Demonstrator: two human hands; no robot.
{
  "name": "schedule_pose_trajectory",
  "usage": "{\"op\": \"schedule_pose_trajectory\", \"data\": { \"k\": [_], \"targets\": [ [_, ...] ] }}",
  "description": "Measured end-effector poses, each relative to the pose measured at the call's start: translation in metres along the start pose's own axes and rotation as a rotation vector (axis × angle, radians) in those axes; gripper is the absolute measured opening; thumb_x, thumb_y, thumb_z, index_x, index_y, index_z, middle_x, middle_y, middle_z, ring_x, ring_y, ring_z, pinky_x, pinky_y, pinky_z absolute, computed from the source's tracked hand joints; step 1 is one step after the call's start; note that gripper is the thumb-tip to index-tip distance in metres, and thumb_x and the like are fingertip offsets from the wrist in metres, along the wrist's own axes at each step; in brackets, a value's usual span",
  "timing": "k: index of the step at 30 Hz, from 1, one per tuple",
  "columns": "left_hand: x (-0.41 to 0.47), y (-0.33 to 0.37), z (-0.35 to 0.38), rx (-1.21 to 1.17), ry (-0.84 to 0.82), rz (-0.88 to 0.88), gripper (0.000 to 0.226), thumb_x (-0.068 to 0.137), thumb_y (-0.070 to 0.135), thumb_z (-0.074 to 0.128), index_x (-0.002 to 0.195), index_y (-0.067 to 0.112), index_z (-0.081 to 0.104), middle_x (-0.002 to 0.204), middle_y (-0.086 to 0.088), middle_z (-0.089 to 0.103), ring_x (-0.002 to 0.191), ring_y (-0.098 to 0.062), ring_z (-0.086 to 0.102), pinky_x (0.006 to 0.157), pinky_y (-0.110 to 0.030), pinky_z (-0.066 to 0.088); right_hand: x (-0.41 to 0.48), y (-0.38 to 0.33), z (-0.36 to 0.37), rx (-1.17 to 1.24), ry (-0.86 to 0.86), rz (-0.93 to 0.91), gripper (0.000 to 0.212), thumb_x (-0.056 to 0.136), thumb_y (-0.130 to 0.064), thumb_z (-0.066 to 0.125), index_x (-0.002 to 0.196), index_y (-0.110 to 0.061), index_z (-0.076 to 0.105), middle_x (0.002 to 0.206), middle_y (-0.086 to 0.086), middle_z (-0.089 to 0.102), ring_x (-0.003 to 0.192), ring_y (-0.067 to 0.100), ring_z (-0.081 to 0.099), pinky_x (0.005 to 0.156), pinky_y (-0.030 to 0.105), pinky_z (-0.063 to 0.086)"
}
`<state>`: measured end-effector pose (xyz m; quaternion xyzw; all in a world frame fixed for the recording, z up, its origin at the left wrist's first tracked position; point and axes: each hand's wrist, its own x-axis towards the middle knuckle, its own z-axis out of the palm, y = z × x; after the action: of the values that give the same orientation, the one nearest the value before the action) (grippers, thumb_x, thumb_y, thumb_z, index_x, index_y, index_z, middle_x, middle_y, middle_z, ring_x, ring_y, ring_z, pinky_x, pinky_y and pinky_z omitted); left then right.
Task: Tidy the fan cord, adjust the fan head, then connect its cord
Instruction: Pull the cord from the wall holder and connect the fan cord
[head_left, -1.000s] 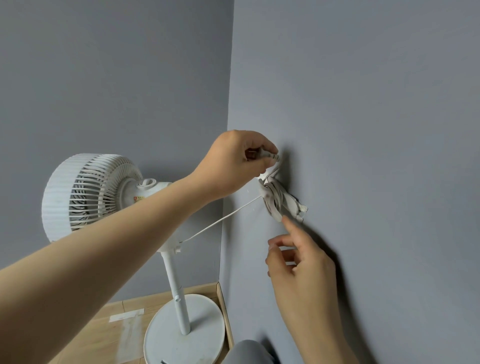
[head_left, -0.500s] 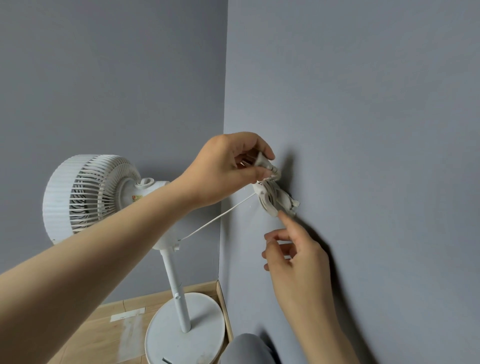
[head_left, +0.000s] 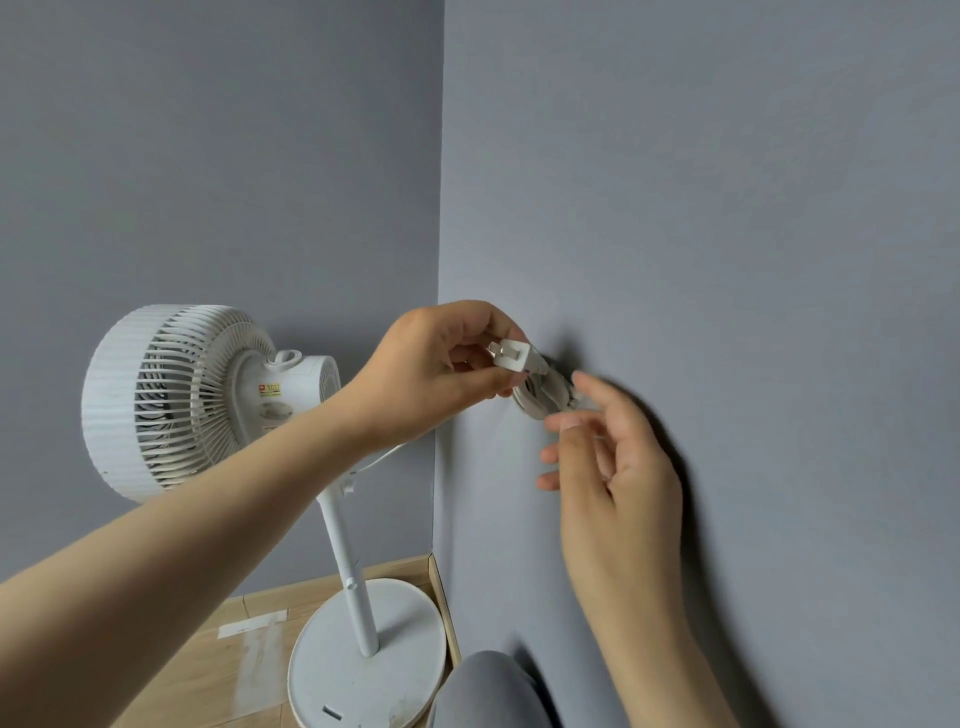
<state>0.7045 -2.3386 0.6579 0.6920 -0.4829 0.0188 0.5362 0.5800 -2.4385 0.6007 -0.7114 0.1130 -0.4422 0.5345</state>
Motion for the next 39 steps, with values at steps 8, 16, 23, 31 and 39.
{"op": "schedule_pose_trajectory", "data": {
  "k": [8, 16, 23, 31, 39],
  "targets": [
    [0.006, -0.002, 0.003, -0.022, -0.038, 0.021, 0.017, 0.077, 0.007, 0.077, 0.088, 0.011, 0.065, 0.085, -0.004, 0.074, 0.077, -0.024, 0.072, 0.082, -0.045, 0.056, 0.015, -0.017, 0.002, -0.056, 0.005, -0.108, 0.027, 0.091, -0.017, 0.059, 0.103, -0.041, 0.061, 0.088, -0.012, 0.067, 0.082, 0.012, 0.065, 0.072, 0.036, 0.057],
    [0.01, -0.007, 0.004, -0.064, -0.07, 0.075, 0.012, 0.082, 0.008, 0.072, 0.093, 0.006, 0.075, 0.091, -0.013, 0.076, 0.088, -0.028, 0.073, 0.087, -0.044, 0.056, 0.014, -0.014, 0.001, -0.074, 0.012, -0.113, 0.023, 0.088, -0.015, 0.064, 0.094, -0.037, 0.061, 0.088, -0.01, 0.07, 0.08, 0.012, 0.066, 0.069, 0.024, 0.054],
    [0.01, -0.007, 0.004, -0.029, -0.079, 0.144, 0.014, 0.081, 0.003, 0.072, 0.093, 0.007, 0.076, 0.091, -0.011, 0.074, 0.086, -0.019, 0.071, 0.083, -0.027, 0.056, 0.014, -0.009, 0.006, -0.163, 0.085, -0.15, 0.019, 0.086, -0.011, 0.065, 0.092, -0.028, 0.059, 0.082, -0.011, 0.069, 0.073, 0.007, 0.065, 0.064, 0.02, 0.051],
    [0.011, -0.017, -0.002, -0.028, 0.08, -0.024, 0.008, 0.08, 0.007, 0.074, 0.085, 0.012, 0.077, 0.076, 0.006, 0.073, 0.07, -0.003, 0.066, 0.072, -0.014, 0.052, 0.013, -0.007, 0.008, -0.187, 0.136, -0.18, 0.017, 0.087, -0.01, 0.063, 0.09, -0.026, 0.058, 0.079, -0.012, 0.066, 0.067, 0.011, 0.063, 0.06, 0.018, 0.05],
    [0.01, -0.036, 0.014, 0.002, 0.029, -0.388, 0.028, 0.081, 0.034, 0.074, 0.08, 0.006, 0.075, 0.078, -0.008, 0.075, 0.067, -0.011, 0.067, 0.069, -0.023, 0.058, 0.003, 0.006, 0.013, -0.172, 0.223, -0.182, 0.02, 0.084, -0.01, 0.066, 0.092, -0.025, 0.056, 0.08, -0.011, 0.067, 0.065, 0.008, 0.064, 0.057, 0.012, 0.049]
  ]
}}
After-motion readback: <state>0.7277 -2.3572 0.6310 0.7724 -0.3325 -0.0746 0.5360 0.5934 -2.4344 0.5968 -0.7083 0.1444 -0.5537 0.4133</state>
